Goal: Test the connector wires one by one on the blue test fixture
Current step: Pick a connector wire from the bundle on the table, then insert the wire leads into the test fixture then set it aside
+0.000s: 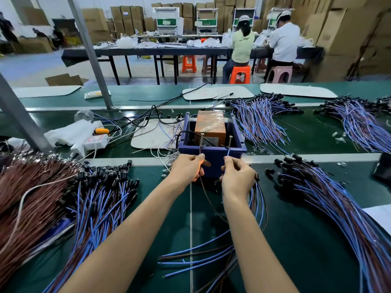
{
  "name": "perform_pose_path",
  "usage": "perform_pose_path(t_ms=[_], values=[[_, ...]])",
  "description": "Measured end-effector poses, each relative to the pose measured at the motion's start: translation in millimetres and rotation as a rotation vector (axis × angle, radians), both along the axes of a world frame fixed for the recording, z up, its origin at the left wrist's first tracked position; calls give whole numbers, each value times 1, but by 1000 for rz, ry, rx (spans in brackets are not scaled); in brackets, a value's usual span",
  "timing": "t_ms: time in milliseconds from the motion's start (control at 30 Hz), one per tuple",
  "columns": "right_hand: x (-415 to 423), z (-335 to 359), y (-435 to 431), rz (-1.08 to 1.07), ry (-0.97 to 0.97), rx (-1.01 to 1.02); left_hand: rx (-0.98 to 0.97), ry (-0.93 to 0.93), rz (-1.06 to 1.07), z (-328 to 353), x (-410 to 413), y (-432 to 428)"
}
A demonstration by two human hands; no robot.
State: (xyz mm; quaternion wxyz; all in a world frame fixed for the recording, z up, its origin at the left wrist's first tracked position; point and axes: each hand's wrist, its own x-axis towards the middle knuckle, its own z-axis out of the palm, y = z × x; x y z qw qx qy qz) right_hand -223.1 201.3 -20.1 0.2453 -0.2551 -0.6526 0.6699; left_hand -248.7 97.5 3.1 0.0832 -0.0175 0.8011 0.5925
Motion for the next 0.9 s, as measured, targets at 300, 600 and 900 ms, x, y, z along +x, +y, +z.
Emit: perform_pose_path(t_ms=[300,600,900], values=[[0,-2,-2,10,-8,18,16,-24,-47,-3,-5,-5],[33,-6,21,751,-123,144,-186,-84,-715,18,43,-71],[60,-13,11,1093,-485,606,-1264,234,-272,-6,58,-157]])
